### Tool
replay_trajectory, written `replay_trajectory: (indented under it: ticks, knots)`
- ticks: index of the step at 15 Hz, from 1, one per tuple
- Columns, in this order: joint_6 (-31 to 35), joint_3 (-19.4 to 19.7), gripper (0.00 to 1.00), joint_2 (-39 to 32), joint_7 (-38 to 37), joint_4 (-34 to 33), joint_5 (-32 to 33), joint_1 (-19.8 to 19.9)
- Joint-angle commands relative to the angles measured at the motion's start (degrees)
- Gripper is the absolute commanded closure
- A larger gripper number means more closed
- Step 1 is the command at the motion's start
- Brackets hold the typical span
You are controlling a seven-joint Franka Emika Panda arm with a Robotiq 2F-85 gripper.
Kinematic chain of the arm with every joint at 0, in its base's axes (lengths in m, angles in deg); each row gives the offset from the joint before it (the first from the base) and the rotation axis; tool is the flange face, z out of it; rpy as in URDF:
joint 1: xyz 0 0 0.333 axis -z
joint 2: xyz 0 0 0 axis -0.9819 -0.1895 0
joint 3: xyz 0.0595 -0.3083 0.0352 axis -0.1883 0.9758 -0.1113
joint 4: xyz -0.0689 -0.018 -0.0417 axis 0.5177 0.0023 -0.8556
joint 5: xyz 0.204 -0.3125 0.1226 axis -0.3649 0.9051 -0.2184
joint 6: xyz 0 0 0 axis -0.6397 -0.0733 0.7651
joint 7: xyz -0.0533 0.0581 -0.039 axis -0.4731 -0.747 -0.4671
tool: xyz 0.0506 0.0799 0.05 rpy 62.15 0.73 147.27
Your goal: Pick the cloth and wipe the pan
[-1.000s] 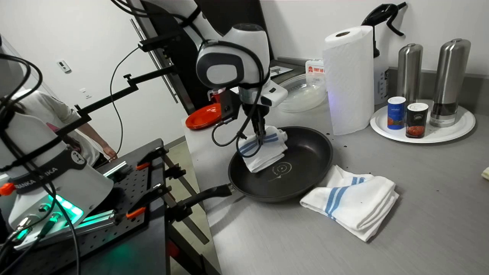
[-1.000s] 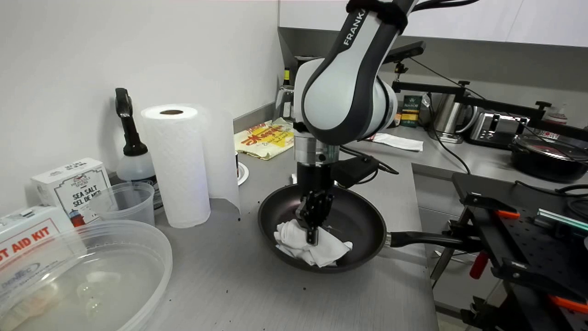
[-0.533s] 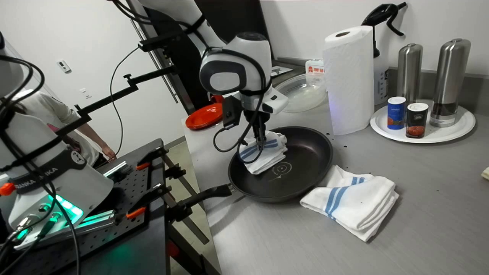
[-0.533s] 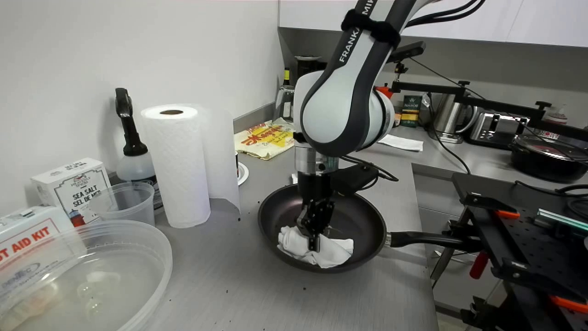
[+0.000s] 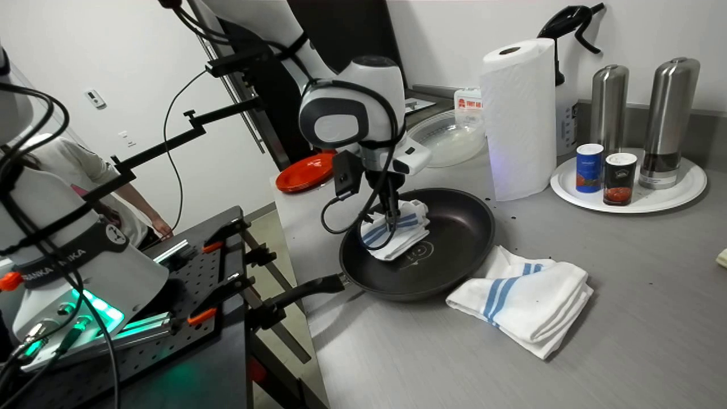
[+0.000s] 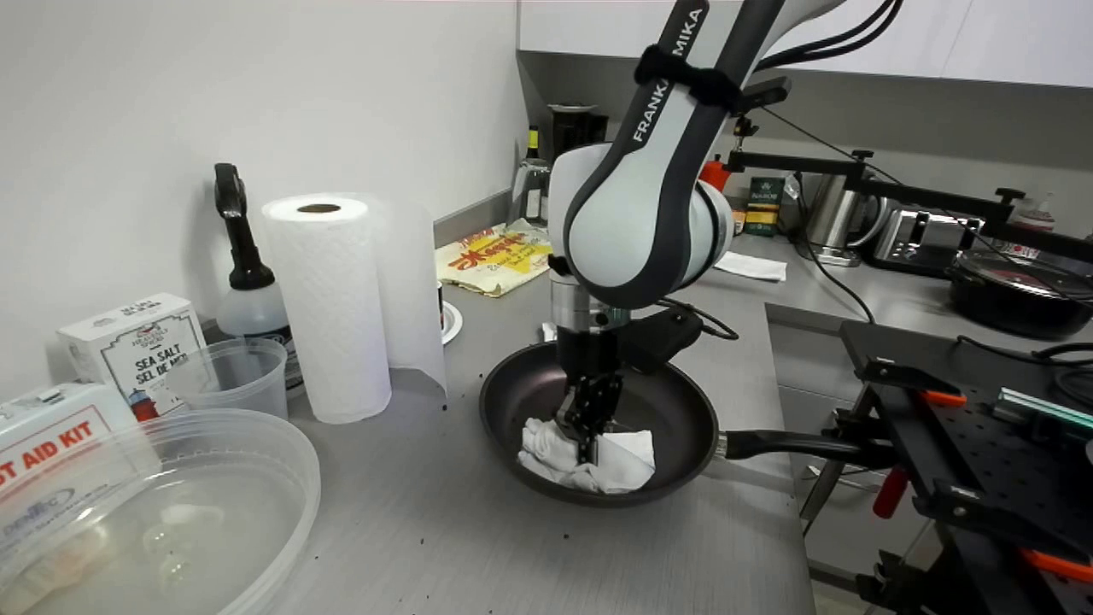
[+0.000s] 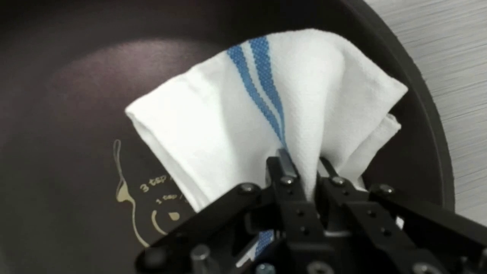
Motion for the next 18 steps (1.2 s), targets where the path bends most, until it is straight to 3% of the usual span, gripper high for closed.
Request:
replay_trajectory:
  ticks: [1,7,18]
  knots:
    - [2.96,4.36,0.97,-2.78,-2.28,-2.49,4.11,-3.25]
    - [6.07,12.16,0.97,-4.87,-5.4,-5.54,11.09,-7.6]
    - [11.89,26.95,0.97,-8.28,-11.42,-8.19,18.01,-16.11]
